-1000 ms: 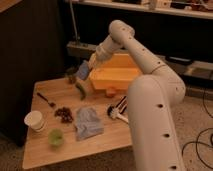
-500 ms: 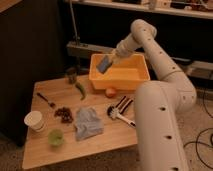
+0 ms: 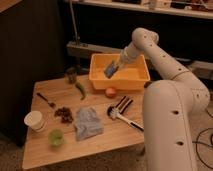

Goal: Place sponge in tray

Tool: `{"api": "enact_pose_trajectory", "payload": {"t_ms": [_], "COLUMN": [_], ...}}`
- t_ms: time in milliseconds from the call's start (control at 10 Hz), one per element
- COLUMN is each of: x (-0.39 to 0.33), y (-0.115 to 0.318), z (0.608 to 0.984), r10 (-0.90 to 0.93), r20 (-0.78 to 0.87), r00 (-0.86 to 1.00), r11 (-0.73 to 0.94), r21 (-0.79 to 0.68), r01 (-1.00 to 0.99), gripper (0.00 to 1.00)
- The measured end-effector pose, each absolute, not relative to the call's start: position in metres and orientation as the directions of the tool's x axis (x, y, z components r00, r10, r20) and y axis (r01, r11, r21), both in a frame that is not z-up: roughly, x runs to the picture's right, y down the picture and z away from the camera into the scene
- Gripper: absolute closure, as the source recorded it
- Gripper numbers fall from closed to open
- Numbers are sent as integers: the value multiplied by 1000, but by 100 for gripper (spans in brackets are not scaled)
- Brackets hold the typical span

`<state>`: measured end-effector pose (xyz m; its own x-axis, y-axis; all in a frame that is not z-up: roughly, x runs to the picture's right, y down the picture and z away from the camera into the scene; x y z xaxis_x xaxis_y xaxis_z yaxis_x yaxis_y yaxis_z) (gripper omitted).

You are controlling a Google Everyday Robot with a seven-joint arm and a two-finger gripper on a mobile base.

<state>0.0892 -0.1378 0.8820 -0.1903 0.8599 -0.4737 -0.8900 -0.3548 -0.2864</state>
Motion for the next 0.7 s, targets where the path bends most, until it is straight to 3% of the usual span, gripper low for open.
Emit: {"api": "enact_pose_trajectory", "payload": {"t_ms": [700], "x": [89], "y": [-139], "z": [881], "r10": [860], "r20": [-472], "r00": [-191], "r11": [-355], "r21": [-287], "r01": [-890], "gripper": [20]}}
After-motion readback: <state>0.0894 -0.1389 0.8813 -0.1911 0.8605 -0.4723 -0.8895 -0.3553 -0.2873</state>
